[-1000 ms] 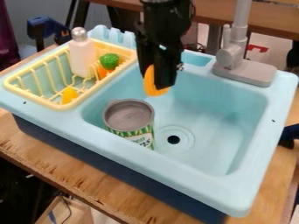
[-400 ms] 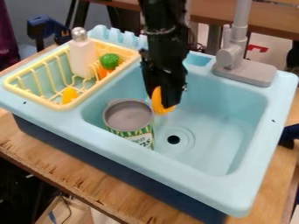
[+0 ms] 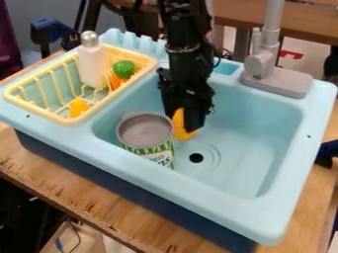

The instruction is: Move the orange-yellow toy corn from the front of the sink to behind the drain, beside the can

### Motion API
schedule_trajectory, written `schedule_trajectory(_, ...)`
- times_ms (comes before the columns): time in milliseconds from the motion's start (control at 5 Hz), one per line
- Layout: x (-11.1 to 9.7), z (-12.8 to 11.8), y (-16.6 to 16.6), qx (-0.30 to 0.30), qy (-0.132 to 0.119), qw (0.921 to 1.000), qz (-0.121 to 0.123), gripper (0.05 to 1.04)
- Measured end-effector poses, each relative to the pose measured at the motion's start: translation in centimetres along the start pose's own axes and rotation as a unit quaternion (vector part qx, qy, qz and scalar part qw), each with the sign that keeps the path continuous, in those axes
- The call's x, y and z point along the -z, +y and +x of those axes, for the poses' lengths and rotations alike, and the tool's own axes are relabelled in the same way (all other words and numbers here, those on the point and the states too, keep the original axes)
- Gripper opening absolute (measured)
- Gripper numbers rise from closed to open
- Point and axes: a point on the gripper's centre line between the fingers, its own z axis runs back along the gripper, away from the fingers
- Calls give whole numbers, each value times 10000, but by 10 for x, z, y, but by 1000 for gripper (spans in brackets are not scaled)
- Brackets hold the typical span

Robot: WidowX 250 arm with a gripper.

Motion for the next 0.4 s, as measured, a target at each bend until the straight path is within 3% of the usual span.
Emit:
schedule_trajectory(200,0,1,1,-152,106,9998,-22,702)
schedule_trajectory(400,-1,-2,2,-281,203,9994,7,969)
